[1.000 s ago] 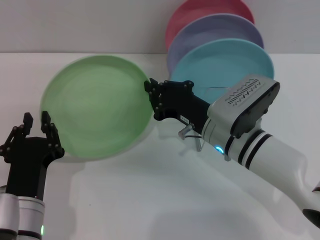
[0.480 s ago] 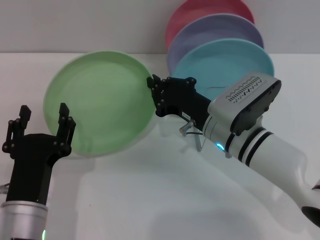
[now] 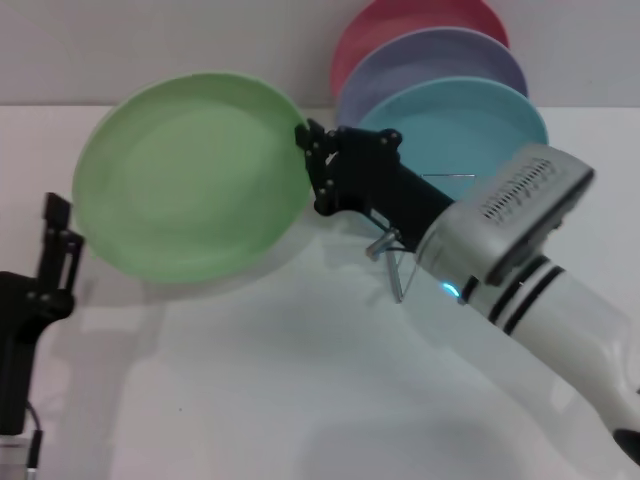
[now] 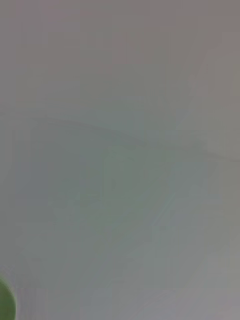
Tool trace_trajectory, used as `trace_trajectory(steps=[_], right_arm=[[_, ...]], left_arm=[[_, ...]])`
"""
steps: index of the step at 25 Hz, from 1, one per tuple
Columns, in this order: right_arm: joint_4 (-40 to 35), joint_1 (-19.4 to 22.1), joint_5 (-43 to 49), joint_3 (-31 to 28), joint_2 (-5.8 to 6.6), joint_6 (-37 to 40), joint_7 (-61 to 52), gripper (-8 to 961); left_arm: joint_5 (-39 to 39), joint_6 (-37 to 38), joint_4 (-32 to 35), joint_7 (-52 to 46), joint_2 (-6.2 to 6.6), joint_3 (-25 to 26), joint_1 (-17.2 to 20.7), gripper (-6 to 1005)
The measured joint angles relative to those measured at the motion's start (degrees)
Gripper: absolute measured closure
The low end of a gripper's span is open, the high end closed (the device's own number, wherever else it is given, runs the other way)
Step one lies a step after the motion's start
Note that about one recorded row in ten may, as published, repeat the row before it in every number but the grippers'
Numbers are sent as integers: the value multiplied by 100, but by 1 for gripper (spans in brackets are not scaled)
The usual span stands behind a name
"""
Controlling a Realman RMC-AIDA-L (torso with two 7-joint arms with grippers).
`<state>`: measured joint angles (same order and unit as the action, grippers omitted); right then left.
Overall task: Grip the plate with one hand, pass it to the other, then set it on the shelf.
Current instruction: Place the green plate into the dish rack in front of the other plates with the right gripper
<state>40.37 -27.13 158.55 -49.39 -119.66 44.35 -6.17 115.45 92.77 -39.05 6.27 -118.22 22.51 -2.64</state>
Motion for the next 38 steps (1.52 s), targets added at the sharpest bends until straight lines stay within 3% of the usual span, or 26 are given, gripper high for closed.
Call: trace_trajectory(steps=[9, 18, 29, 38], right_arm=[[662, 1344, 53, -285, 63, 1700, 1182, 931], [619, 2142, 69, -471, 99, 2650, 1850, 930], [139, 2613, -102, -409, 12, 3642, 2198, 927], [-154, 2686, -211, -681, 94, 4032, 2120, 926]], left_arm=[[51, 299, 371, -143, 7, 462, -98, 257], [14, -197, 419, -419, 8, 844, -237, 253], [50, -492, 492, -699, 26, 1012, -357, 249], [55, -649, 479, -702, 28, 1015, -361, 245]])
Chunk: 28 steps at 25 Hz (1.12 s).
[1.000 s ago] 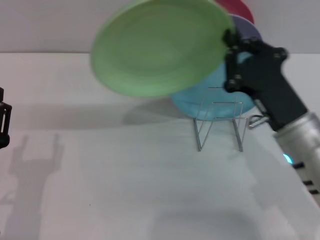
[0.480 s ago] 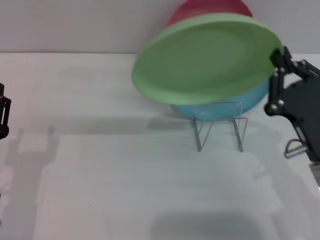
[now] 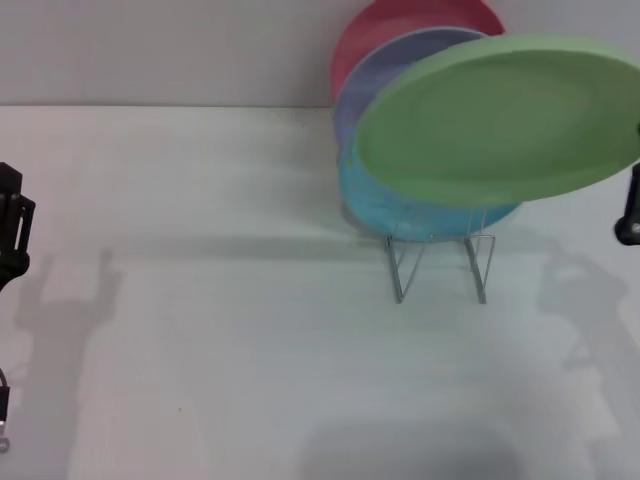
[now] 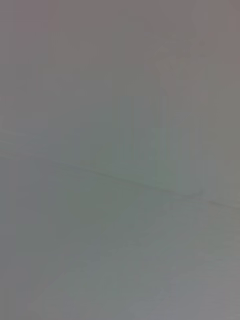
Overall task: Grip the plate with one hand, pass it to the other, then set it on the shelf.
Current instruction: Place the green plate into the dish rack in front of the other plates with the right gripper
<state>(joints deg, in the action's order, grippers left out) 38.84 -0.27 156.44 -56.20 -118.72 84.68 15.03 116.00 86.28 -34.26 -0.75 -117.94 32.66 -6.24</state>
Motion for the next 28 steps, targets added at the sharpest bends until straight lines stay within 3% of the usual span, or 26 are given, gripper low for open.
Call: trace_trajectory(steps=[8, 28], right_arm=[[-156, -34, 178, -154, 148, -26, -134, 924], [-861, -333, 170, -257, 174, -49, -228, 920]], left_arm=[[2, -34, -42, -4, -7, -24, 26, 242], [2, -68, -142, 16, -9, -22, -6, 234]])
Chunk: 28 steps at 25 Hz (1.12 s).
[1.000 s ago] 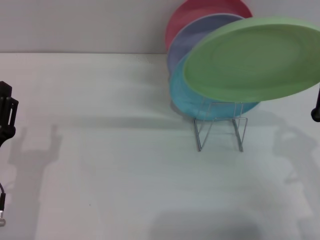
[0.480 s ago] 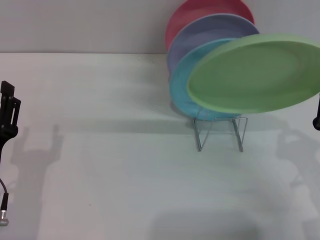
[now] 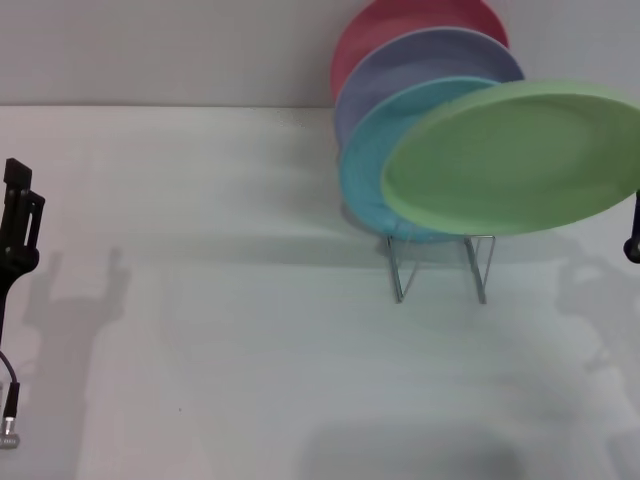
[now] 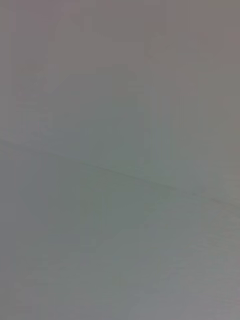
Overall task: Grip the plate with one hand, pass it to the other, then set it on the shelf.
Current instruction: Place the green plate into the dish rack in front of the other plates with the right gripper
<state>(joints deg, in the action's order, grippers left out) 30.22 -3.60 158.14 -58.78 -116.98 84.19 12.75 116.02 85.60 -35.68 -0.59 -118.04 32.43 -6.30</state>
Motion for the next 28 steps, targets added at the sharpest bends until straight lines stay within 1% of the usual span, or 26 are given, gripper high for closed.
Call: trace_trajectory(steps=[6, 8, 9, 13, 21, 28], right_arm=[[-313, -142, -3, -3, -19, 0, -144, 919], [-563, -240, -3, -3, -70, 20, -197, 918], [-563, -240, -3, -3, -70, 20, -197, 918], [-907, -397, -3, -2, -158, 40, -233, 917], [-1213, -543, -28, -42, -189, 50, -358, 916], [-1556, -776, -34, -89, -234, -8, -376, 914]], left_arm=[[0, 0, -1, -8, 0, 0, -3, 231], [0, 0, -10, -10, 0, 0, -3, 230], [0, 0, -10, -10, 0, 0, -3, 230], [0, 0, -46, -12, 0, 0, 1, 228], [0, 0, -54, -12, 0, 0, 14, 225], [0, 2, -53, -12, 0, 0, 11, 222]])
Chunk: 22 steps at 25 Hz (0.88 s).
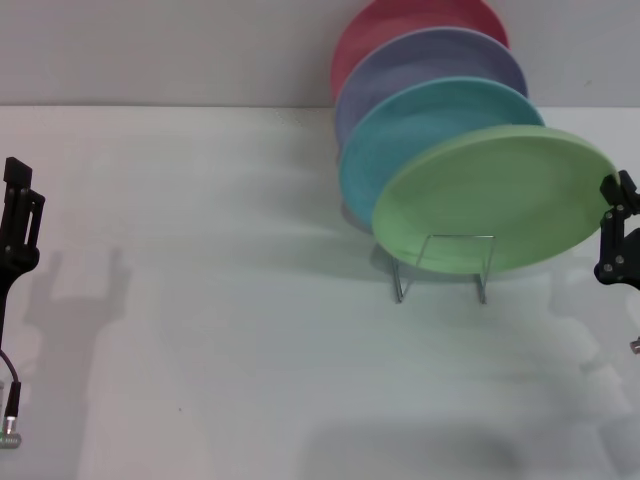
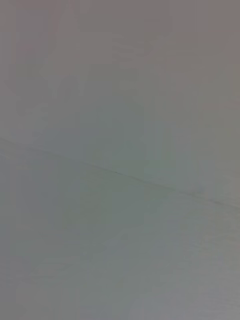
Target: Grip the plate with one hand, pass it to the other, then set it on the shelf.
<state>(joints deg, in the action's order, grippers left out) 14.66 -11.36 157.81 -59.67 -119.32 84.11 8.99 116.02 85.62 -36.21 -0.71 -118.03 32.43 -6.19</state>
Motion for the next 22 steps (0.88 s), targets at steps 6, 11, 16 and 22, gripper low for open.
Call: trace_trajectory(steps=[6, 11, 16, 22], right_arm=[[-25, -35, -4, 46, -5, -67, -60, 913], [-33, -47, 12, 79, -4, -145, -106, 912], [-34, -83, 21, 87, 9, -298, -265, 911], [-51, -82, 54, 93, 27, -140, -550, 772]], left_arm=[[7, 24, 0, 0, 6, -8, -3, 220], [8, 38, 0, -1, 8, -9, -10, 218], [9, 50, -7, -7, 9, -9, -14, 216], [13, 52, -9, -9, 9, -4, -14, 214]])
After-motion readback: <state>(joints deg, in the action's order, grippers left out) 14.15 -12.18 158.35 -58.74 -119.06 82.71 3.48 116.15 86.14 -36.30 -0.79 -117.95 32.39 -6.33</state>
